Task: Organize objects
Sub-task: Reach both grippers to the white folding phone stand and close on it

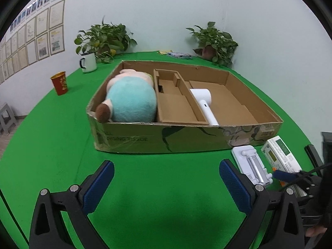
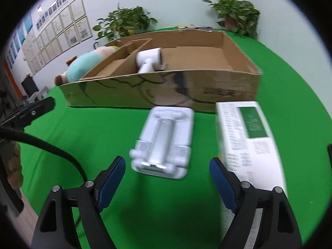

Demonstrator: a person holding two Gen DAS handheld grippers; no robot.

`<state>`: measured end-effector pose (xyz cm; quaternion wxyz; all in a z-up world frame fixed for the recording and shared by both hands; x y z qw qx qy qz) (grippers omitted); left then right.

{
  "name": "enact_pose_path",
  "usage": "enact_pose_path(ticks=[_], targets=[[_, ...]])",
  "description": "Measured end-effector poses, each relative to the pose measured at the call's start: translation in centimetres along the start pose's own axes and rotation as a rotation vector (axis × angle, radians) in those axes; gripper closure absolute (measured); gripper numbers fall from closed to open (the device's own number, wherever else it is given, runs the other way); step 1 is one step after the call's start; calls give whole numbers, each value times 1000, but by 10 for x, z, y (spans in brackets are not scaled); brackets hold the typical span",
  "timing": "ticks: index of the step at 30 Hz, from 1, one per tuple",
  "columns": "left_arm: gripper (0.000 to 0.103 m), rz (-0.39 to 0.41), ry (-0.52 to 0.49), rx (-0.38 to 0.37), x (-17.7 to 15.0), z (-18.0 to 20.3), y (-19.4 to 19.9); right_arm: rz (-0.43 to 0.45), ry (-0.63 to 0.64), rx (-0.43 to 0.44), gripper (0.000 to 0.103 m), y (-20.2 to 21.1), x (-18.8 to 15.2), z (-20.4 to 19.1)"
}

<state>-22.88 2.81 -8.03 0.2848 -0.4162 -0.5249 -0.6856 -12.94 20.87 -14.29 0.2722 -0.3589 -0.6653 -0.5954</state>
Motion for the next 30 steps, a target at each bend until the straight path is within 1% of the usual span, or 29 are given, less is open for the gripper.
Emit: enact_pose_path(ticks=[1, 2, 4, 6, 7, 9, 11, 13, 15, 16, 18, 19, 24, 27, 28, 30], targets=[[1, -12, 2, -12, -1, 1, -4, -16, -4, 1, 20, -6, -1, -3], [1, -21, 4, -19, -1, 2, -7, -34, -7, -16, 20, -13, -2, -6], [1, -35, 11, -36, -2, 2, -12, -49, 3, -83, 20, -26, 0, -5], [1, -39, 19, -51, -2, 2, -14, -65, 4, -124, 24, -32, 3, -3], [1, -42, 25, -64, -3, 2, -15, -69, 7, -135, 34, -33, 3, -2], [1, -55, 39, -94, -5, 2, -15, -79, 30, -140, 36, -32, 2, -5], [1, -94, 60, -137, -11, 3, -16, -93, 21, -116, 36, -25, -4, -9], [1, -148, 94, -209, -21, 5, -15, -132, 15, -85, 36, -10, -15, -16], [1, -205, 145, -296, -30, 9, -14, -141, -1, -38, 35, 8, -27, -24], [1, -244, 179, -366, -36, 13, -15, -134, -2, -19, 35, 17, -32, -27], [2, -288, 215, -444, -44, 21, -17, -98, 20, -16, 22, 28, -37, -30], [2, -311, 237, -469, -48, 25, -20, -71, 34, -19, 19, 32, -37, -31], [6, -394, 323, -577, -57, 45, -35, -27, 83, -4, 19, 33, -37, -34], [10, -445, 399, -615, -63, 51, -45, 3, 107, 25, 19, 33, -37, -36], [14, -464, 419, -623, -65, 52, -48, 3, 107, 29, 19, 34, -38, -37], [18, -478, 434, -632, -68, 57, -51, 2, 120, 45, 19, 35, -38, -39]])
Point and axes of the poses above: each gripper's, at about its wrist camera, not at the fingertips, and y roughly against the way its jaws point, z to its right, x to its top, the point moved 4 cm from there along -y, roughly the way its jaws point, and after that the axes turned 13 degrees about z, right-handed, at the moved point
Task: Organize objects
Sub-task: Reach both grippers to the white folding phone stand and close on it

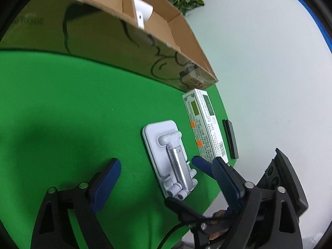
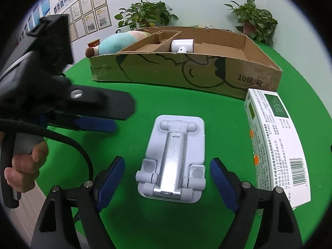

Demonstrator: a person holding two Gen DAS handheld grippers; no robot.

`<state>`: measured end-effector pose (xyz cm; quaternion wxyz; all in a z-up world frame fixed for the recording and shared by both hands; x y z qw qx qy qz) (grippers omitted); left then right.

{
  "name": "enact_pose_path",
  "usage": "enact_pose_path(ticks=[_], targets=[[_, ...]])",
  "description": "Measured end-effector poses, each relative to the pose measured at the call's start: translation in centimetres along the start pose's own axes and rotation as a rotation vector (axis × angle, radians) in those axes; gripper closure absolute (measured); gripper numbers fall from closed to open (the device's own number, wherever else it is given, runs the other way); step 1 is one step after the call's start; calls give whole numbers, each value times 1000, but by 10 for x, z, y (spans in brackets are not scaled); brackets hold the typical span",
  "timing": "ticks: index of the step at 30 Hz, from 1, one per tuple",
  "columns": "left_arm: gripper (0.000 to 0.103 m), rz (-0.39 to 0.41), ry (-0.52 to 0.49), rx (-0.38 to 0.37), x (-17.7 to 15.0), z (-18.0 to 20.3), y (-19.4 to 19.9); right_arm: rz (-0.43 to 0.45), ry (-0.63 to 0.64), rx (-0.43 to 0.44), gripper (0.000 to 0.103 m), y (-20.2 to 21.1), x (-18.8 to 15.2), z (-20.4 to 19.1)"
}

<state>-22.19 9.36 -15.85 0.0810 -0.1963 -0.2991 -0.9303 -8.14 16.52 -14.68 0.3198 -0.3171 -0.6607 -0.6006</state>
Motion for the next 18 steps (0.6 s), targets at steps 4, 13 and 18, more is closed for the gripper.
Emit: enact_pose_path(ticks=[4, 13, 18], targets=[[30, -29, 18, -20, -4, 4, -9, -23, 38, -2, 19, -6, -2, -6], [55, -62, 12, 9, -10, 14, -22, -60, 42, -60, 31, -13, -10, -3], [74, -46, 25, 26, -13, 3, -20, -59, -26, -62, 34, -11, -8, 4]])
Point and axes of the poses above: each gripper's, at about its wrist camera, not at the fingertips, and y roughly against the way its jaws point, z to its right, x to its top, the point moved 4 cm from there along -y, roughly the way its jaws point, and after that the axes turned 13 degrees about z, right-handed, at the moved point
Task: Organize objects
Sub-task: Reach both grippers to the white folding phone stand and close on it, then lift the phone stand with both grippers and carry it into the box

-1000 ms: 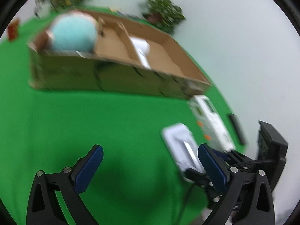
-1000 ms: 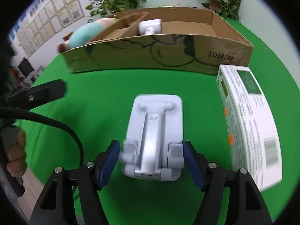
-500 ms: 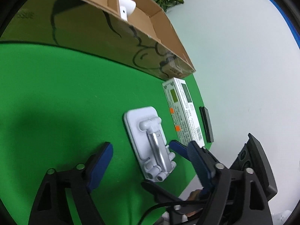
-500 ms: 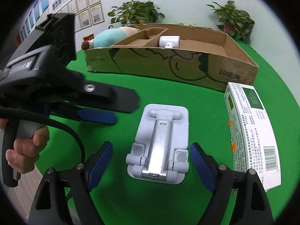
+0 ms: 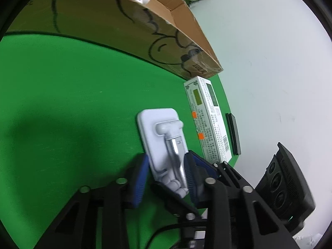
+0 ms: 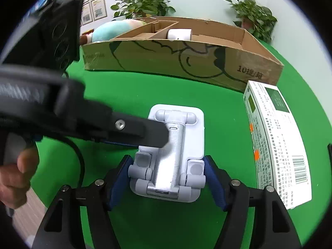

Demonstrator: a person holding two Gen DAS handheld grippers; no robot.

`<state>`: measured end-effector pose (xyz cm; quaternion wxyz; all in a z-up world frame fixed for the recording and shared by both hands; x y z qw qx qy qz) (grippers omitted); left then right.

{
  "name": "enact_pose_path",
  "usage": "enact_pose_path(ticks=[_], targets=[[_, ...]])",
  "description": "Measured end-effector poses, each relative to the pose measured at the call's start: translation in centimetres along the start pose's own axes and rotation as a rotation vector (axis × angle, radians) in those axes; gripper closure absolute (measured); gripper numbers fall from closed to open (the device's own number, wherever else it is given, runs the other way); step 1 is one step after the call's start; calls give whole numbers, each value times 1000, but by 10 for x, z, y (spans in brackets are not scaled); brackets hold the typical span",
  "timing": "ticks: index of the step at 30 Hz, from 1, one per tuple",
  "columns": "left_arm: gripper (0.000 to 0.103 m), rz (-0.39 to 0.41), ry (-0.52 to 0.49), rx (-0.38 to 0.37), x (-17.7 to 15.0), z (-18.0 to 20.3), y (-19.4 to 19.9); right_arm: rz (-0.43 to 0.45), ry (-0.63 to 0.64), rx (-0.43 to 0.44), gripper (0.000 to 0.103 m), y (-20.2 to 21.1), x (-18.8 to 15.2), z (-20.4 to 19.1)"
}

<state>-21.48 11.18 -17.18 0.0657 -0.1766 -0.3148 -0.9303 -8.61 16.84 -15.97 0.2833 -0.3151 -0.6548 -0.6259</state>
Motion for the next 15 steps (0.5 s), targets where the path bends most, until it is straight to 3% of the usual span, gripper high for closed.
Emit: enact_pose_path(ticks=[5, 15], targets=[[87, 6, -4, 25, 2, -3, 1, 0, -118, 42, 34, 3, 3, 8], [90, 28, -60, 39, 4, 8, 11, 3, -220, 102, 35, 10, 2, 12]])
Point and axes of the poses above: each gripper's, at about its wrist camera, not at the fingertips, and y roughly against the way its jaws point, z to its right, x to its top, the point moved 4 cm from there along -y, roughly the way its jaws point, and after that the axes turned 13 degrees about z, right-handed, at the moved point
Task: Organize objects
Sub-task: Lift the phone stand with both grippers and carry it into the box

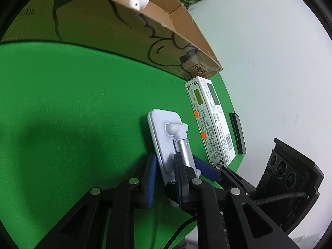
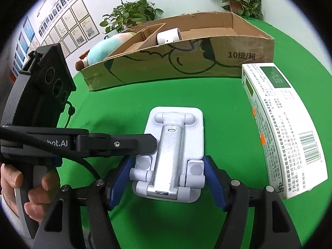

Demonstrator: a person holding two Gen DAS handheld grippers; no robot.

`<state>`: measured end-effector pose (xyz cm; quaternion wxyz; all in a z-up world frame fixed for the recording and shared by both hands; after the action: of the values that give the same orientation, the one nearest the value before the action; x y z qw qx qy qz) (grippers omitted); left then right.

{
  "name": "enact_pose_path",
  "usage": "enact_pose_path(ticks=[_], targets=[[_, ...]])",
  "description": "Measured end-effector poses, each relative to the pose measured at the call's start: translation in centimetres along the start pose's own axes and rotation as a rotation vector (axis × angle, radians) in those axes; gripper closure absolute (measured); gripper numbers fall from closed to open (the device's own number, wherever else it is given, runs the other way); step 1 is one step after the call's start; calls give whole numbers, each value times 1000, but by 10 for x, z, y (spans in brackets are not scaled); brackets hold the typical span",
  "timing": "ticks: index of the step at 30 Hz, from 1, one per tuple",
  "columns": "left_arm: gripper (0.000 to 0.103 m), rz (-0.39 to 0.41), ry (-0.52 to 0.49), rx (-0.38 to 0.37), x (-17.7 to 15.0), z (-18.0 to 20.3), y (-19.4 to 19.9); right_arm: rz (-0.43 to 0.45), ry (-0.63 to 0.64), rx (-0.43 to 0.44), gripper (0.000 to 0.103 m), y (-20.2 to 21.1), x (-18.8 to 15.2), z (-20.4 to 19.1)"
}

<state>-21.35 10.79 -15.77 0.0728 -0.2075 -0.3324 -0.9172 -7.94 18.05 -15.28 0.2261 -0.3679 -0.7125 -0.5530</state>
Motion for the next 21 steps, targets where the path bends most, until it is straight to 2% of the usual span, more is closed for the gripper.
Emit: enact_pose_path(ticks=[5, 11, 14, 15, 21], targets=[[91, 24, -45, 2, 11, 12, 11, 19, -31, 14, 35, 2, 5, -1], [91, 73, -90, -15, 28, 29, 37, 92, -9, 13, 35, 14, 24, -11], [91, 100, -120, -21, 47, 39, 41, 130, 5, 9, 35, 20, 37, -15], [91, 108, -129, -24, 49, 32, 48, 144, 7, 10, 35, 21, 44, -17], [91, 162, -189, -34, 77, 66, 49, 218, 16, 12, 35, 31, 76, -23]])
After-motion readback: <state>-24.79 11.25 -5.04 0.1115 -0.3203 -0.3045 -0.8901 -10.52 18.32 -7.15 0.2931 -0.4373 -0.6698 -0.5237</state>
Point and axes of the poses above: each gripper's, at about its wrist camera, not at the fingertips, and y roughly against the way its jaws point, z to its right, x to its top, the point moved 4 cm from there along -y, roughly the way its jaws point, and after that the axes turned 13 degrees about z, right-handed, at the moved point
